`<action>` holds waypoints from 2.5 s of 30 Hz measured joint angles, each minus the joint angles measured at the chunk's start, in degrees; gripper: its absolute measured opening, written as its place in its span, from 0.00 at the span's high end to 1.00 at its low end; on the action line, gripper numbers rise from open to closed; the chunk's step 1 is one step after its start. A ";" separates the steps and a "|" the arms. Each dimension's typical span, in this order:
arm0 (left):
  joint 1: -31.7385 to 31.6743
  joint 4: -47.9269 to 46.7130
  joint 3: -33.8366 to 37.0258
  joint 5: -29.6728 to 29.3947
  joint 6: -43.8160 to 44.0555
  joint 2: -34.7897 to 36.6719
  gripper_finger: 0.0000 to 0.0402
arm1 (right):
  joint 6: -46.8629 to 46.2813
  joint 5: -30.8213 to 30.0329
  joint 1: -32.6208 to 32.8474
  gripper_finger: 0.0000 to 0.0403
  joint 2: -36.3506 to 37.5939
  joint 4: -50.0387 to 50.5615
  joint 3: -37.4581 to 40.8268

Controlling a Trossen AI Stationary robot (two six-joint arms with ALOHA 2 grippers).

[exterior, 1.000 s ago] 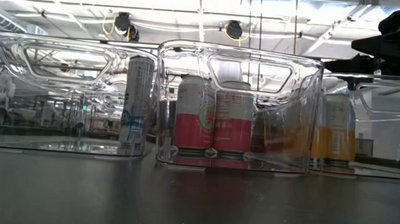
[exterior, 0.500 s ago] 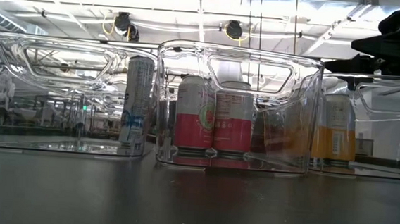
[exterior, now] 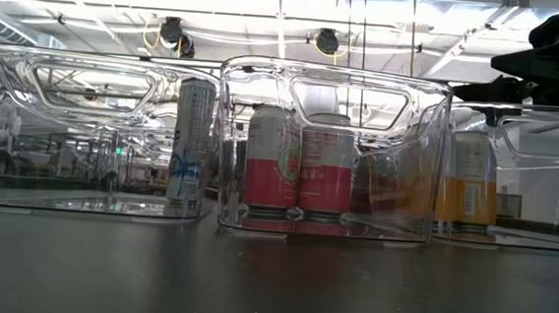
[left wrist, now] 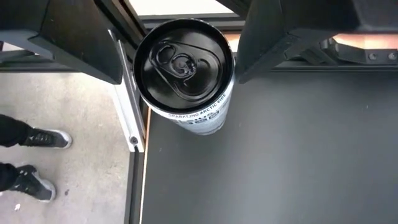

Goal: Sort soda cans
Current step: Put the white soda can into the left transparent bin

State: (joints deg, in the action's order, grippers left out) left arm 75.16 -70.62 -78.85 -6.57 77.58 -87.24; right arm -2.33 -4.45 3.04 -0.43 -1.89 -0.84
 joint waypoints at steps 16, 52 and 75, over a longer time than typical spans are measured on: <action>0.00 0.50 0.00 -1.20 -3.38 0.00 0.20 | 0.00 -0.01 0.00 0.01 -0.01 0.00 0.00; -0.17 -3.20 -0.09 -1.50 -7.43 -6.03 0.20 | 0.00 -0.01 -0.01 0.01 -0.01 0.00 0.00; -0.17 -1.80 0.00 -2.68 -7.45 -6.03 0.30 | 0.00 -0.02 -0.01 0.01 -0.02 0.00 0.00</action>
State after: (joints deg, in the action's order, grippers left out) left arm 74.98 -72.42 -78.85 -9.26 70.13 -93.27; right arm -2.33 -4.47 3.03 -0.45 -1.89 -0.84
